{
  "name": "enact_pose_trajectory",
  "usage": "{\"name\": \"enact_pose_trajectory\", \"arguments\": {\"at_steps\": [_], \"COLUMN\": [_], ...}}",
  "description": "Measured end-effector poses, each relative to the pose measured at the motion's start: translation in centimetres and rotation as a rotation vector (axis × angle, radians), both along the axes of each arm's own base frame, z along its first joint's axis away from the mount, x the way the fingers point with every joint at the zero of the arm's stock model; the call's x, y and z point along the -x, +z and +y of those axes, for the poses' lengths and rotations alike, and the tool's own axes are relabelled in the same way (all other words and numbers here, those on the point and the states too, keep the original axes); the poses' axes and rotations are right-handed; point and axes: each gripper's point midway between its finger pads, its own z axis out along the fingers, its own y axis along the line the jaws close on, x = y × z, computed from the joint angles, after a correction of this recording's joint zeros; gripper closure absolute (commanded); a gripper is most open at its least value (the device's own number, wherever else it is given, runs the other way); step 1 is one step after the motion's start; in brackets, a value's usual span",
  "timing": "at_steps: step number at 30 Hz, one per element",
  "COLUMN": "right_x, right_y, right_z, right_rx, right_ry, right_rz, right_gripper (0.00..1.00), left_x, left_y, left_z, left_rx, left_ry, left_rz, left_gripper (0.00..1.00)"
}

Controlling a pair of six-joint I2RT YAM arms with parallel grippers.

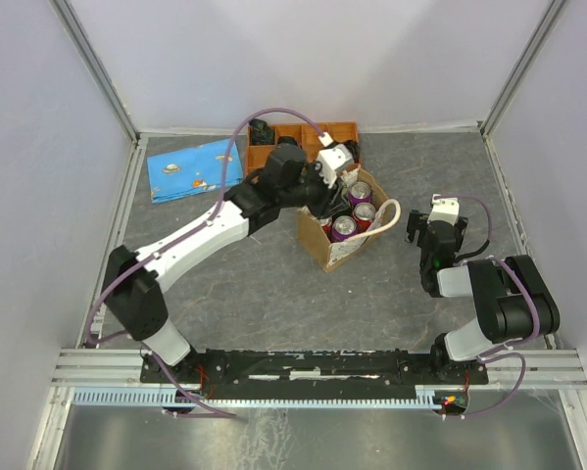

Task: Take the beverage out of the canvas bag

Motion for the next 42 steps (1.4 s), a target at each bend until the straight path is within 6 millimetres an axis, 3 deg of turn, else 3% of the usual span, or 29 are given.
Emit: {"name": "enact_pose_trajectory", "arguments": {"at_steps": [8,13,19,23,26,27,37,42], "right_x": [0.0,0.0,0.0,0.0,0.0,0.0,0.0,0.0], "right_y": [0.0,0.0,0.0,0.0,0.0,0.0,0.0,0.0], "right_z": [0.0,0.0,0.0,0.0,0.0,0.0,0.0,0.0], "right_rx": [0.0,0.0,0.0,0.0,0.0,0.0,0.0,0.0], "right_ry": [0.0,0.0,0.0,0.0,0.0,0.0,0.0,0.0], "right_rz": [0.0,0.0,0.0,0.0,0.0,0.0,0.0,0.0], "right_gripper": [0.01,0.01,0.01,0.01,0.01,0.01,0.01,0.01], "left_x": [-1.8,-1.8,-2.7,-3.0,-3.2,-3.2,-3.2,-3.3], "left_y": [-3.1,-6.0,-7.9,-9.3,-9.9,-9.9,-11.8,-11.8], "left_z": [-3.7,-3.5,-2.6,-1.8,-1.4,-1.3,-1.6,-1.7], "left_rx": [-0.13,-0.225,-0.302,-0.349,-0.372,-0.374,-0.406,-0.407], "left_ry": [0.008,0.043,0.11,0.145,0.172,0.175,0.195,0.207], "left_rz": [0.037,0.061,0.068,0.081,0.089,0.088,0.111,0.108], "left_gripper": [0.47,0.44,0.41,0.08,0.05,0.0,0.0,0.01]}}
